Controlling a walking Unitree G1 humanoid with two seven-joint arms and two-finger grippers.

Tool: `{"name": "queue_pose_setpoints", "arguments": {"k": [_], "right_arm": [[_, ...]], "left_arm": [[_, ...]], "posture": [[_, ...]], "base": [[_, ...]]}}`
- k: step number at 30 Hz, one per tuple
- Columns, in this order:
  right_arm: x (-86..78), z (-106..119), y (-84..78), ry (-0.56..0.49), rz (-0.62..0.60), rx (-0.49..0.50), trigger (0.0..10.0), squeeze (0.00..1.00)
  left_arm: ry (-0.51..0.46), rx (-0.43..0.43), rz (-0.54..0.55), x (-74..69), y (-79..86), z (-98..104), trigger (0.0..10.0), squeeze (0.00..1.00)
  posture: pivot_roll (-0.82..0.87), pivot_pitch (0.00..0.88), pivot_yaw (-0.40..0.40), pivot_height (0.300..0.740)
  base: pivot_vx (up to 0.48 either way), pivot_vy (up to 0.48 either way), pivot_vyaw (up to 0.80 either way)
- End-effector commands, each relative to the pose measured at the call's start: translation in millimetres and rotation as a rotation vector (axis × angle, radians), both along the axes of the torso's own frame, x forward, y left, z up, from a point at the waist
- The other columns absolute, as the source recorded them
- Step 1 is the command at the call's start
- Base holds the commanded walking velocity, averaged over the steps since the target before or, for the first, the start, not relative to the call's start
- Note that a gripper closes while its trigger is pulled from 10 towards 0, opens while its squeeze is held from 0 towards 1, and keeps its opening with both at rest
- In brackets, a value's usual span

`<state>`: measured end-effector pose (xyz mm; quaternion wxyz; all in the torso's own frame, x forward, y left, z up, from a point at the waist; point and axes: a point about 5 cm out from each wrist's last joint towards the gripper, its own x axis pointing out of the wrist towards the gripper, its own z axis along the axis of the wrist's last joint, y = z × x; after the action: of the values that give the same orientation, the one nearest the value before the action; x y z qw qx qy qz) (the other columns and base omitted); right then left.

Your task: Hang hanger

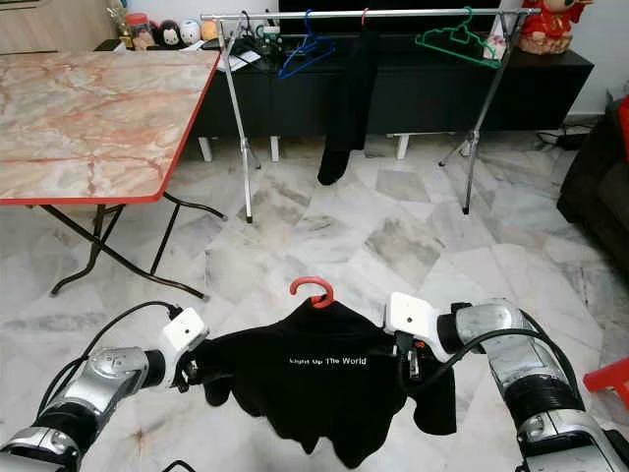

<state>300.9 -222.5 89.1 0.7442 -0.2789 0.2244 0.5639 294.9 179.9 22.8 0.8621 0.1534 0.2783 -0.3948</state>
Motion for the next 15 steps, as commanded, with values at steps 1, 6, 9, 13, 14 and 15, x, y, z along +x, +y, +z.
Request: {"name": "queue_pose_setpoints", "arguments": {"k": [1, 6, 9, 13, 14, 15], "right_arm": [[5.9, 12.0, 3.3, -0.045, 0.016, 0.021, 10.0, 0.0], [7.6, 12.8, 4.4, -0.05, 0.018, 0.014, 10.0, 0.0], [7.7, 12.3, 3.3, -0.05, 0.012, 0.007, 10.0, 0.0], [7.4, 10.9, 1.6, -0.051, 0.003, -0.002, 10.0, 0.0], [7.3, 10.6, 1.6, -0.051, 0.002, 0.0, 10.0, 0.0], [7.2, 10.3, 1.6, -0.051, 0.0, 0.0, 10.0, 0.0]], "left_arm": [[0.015, -0.002, 0.0, -3.0, 1.2, -3.0, 0.0, 0.0], [0.022, -0.013, 0.01, -4.2, 2.7, -4.0, 0.0, 0.0], [0.022, -0.016, 0.017, -4.6, 6.1, -3.6, 0.0, 0.0], [0.021, -0.013, 0.02, -5.3, 9.7, -3.2, 0.0, 0.0], [0.021, -0.013, 0.021, -5.4, 10.2, -3.2, 0.0, 0.0], [0.021, -0.013, 0.023, -5.4, 10.6, -3.3, 0.0, 0.0]], "posture": [[-0.09, 0.0, -0.015, 0.727], [-0.08, 0.0, -0.02, 0.727], [-0.08, 0.0, -0.018, 0.727], [-0.08, 0.0, -0.016, 0.727], [-0.08, 0.0, -0.015, 0.727], [-0.08, 0.0, -0.015, 0.727]], "base": [[0.0, 0.0, 0.0], [0.0, 0.0, 0.0], [0.0, 0.0, 0.0], [0.0, 0.0, 0.0], [0.0, 0.0, 0.0], [0.0, 0.0, 0.0]]}}
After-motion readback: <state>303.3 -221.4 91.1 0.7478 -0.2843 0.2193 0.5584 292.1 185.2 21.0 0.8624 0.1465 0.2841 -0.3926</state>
